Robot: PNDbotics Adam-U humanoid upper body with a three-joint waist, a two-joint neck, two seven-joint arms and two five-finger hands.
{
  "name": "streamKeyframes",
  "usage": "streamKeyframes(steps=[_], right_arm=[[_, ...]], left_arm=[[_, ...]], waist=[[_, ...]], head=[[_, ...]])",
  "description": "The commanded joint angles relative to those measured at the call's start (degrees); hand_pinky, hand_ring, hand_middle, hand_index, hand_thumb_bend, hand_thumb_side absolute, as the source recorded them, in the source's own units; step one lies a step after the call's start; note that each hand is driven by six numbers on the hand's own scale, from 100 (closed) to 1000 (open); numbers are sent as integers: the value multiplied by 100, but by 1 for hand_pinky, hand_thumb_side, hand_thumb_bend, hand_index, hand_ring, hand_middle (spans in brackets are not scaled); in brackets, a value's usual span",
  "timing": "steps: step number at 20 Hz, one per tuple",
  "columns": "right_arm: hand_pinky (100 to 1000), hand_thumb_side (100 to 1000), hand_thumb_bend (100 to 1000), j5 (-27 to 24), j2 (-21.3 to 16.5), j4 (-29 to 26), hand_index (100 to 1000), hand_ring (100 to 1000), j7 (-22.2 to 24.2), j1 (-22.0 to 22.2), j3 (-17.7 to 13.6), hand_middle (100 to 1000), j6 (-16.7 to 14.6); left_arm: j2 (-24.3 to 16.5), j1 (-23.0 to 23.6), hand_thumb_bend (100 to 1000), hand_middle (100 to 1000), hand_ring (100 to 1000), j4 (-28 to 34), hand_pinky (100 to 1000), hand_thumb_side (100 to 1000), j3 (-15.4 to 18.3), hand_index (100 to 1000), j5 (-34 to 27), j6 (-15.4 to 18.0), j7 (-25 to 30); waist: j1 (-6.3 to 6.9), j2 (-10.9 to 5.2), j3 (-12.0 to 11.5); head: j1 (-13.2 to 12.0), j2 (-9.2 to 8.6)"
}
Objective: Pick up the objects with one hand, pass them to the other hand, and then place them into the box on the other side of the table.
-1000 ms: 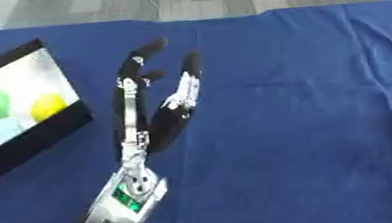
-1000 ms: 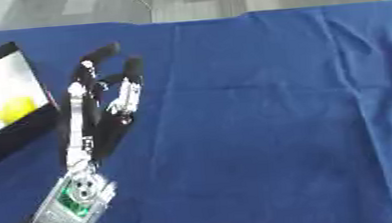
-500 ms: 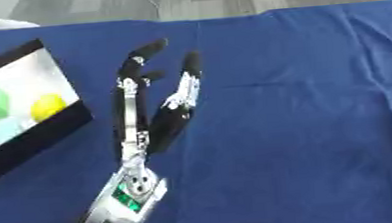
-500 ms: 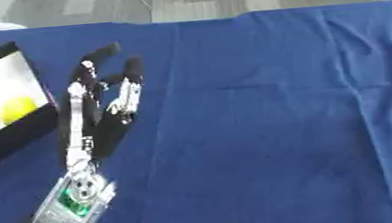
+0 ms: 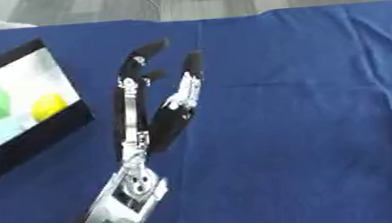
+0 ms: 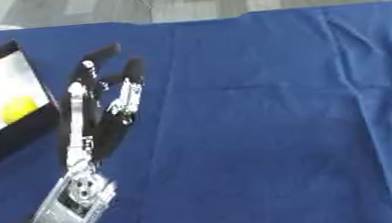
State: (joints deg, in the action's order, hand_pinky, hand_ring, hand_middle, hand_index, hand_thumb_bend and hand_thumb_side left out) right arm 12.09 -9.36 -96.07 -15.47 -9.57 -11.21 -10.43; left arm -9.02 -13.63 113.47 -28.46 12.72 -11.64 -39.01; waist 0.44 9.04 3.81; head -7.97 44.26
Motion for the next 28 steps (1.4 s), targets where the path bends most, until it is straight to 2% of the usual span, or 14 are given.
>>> streamKeyframes(steps=[1,11,28], right_arm=[[603,830,100,21,-122,-100,811,577,9,-59,-48,583,0],[604,829,100,24,-116,-95,809,577,22,-40,-69,584,-5],[605,830,100,43,-107,-97,807,578,-5,-26,-117,583,5]], left_arm=[[-3,-76,433,735,919,113,736,590,24,766,13,30,10],[0,-56,427,718,909,113,734,589,42,716,22,48,31],[4,-52,426,718,909,113,733,588,55,695,33,66,35]], waist=[[68,-41,1],[71,-53,-7],[66,-63,-17]], head=[[-34,-14],[-36,-14],[-60,-14]])
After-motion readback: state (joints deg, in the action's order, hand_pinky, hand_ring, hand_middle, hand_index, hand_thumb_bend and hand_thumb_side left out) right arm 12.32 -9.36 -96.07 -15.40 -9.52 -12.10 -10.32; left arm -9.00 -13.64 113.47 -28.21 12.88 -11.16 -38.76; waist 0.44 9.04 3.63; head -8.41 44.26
